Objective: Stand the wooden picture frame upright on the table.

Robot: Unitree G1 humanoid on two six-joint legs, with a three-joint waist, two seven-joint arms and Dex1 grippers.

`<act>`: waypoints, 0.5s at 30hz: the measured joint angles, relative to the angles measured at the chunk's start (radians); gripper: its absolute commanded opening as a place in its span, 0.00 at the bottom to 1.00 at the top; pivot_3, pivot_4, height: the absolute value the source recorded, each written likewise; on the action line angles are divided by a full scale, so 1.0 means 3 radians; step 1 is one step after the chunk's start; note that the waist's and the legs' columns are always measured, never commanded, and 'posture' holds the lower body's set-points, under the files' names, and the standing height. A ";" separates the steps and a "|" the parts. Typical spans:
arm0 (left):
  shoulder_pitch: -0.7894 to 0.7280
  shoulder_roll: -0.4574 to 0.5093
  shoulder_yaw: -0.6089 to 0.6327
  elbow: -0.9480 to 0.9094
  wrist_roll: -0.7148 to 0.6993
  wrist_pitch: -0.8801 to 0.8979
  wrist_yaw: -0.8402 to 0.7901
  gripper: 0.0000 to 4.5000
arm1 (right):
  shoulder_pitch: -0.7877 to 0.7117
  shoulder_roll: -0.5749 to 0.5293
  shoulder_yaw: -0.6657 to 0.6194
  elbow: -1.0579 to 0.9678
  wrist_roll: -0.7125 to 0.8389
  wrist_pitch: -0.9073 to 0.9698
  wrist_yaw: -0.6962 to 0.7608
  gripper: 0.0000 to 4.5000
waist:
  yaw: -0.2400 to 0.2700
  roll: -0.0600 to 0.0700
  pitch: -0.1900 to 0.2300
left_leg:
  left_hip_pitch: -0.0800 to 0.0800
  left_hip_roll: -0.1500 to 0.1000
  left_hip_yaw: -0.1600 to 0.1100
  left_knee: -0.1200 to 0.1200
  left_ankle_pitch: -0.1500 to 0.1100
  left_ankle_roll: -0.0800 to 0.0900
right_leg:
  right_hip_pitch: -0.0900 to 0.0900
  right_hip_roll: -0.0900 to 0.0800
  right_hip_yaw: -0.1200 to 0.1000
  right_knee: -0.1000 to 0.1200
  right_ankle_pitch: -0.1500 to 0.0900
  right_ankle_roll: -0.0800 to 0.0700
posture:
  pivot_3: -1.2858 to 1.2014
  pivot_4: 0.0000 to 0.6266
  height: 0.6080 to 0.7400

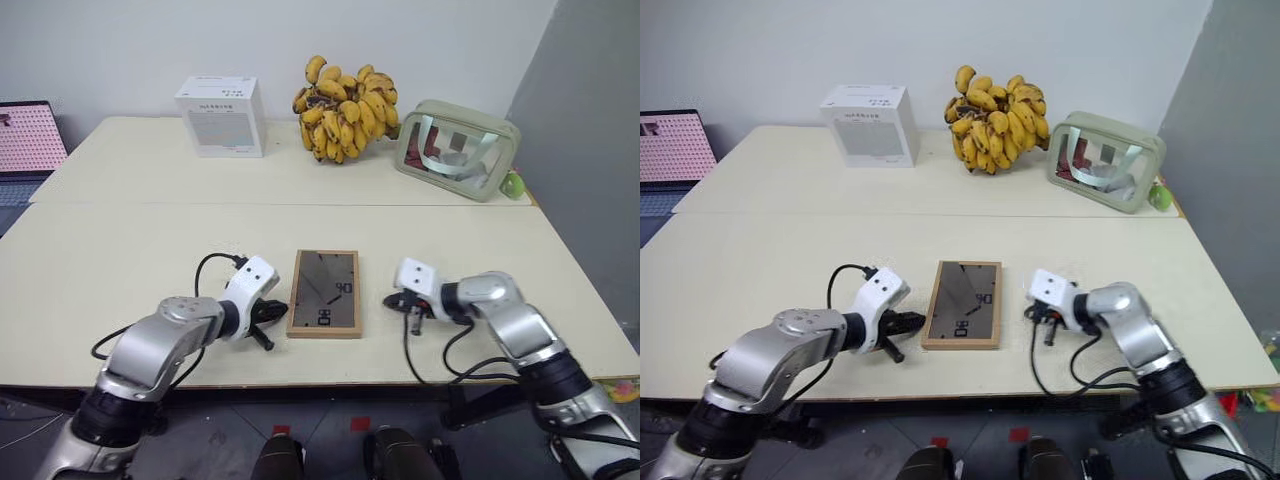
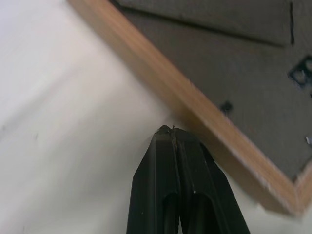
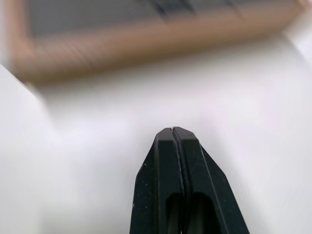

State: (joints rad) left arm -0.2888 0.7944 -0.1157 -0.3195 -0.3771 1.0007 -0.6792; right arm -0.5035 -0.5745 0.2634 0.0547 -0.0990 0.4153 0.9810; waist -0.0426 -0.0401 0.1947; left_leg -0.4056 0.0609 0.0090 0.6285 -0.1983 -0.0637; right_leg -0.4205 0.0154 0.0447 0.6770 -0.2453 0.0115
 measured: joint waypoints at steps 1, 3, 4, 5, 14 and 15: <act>0.0045 0.0093 0.0026 0.0035 -0.0009 -0.0095 -0.0101 0.01 | 0.0001 -0.0011 -0.0073 0.0085 -0.0002 -0.0032 -0.0089 0.00 | -0.0027 0.0000 0.0000 | 0.0001 0.0003 0.0000 -0.0001 0.0000 0.0000 | 0.0000 0.0001 -0.0001 0.0000 0.0000 -0.0001 | 0.52 0.24 1.00; 0.0077 0.0145 0.0102 0.0151 -0.0050 -0.0220 -0.0258 0.05 | 0.0000 0.0007 -0.0173 0.0185 0.0011 -0.0046 -0.0222 0.00 | -0.0052 0.0000 0.0000 | 0.0003 0.0003 -0.0001 -0.0003 0.0000 0.0000 | -0.0001 0.0002 -0.0001 0.0005 -0.0003 -0.0005 | 0.52 0.24 1.00; 0.0077 0.0139 0.0167 0.0229 -0.0134 -0.0214 -0.0336 0.09 | -0.0002 0.0042 -0.0204 0.0218 0.0017 -0.0046 -0.0270 0.00 | -0.0060 -0.0001 0.0000 | 0.0003 0.0005 -0.0002 -0.0003 0.0000 0.0000 | -0.0002 0.0004 -0.0002 0.0007 -0.0003 -0.0006 | 0.52 0.24 1.00; 0.0077 0.0134 0.0284 0.0360 -0.0277 -0.0147 -0.0465 0.11 | -0.0004 0.0111 -0.0230 0.0245 0.0029 -0.0046 -0.0332 0.00 | -0.0069 -0.0001 0.0001 | 0.0002 0.0008 -0.0004 -0.0003 0.0000 0.0000 | -0.0004 0.0008 -0.0004 0.0009 -0.0004 -0.0006 | 0.52 0.24 1.00; -0.0457 0.0142 0.1063 0.1536 -0.1478 0.1425 -0.1146 0.50 | -0.0038 0.0424 -0.0147 0.0309 0.0113 -0.0113 -0.0522 0.00 | -0.0057 -0.0003 0.0003 | -0.0012 0.0003 -0.0011 -0.0002 0.0000 0.0000 | -0.0008 0.0005 -0.0012 0.0004 -0.0006 -0.0007 | 0.52 0.24 1.00; -0.0463 0.0131 0.1063 0.1644 -0.1512 0.1547 -0.1144 0.55 | -0.0037 0.0465 -0.0140 0.0302 0.0114 -0.0106 -0.0536 0.00 | -0.0056 -0.0003 0.0003 | -0.0012 0.0003 -0.0010 -0.0003 0.0000 0.0000 | -0.0008 0.0004 -0.0011 0.0004 -0.0005 -0.0006 | 0.52 0.24 1.00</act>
State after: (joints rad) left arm -0.4277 0.8336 0.2031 0.1737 -0.8306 1.4647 -1.0223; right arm -0.5144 -0.4349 0.2214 0.1453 -0.0647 0.3834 0.8202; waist -0.0593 -0.0409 0.1956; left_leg -0.4092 0.0616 0.0061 0.6277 -0.1984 -0.0636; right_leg -0.4229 0.0165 0.0414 0.6782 -0.2469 0.0096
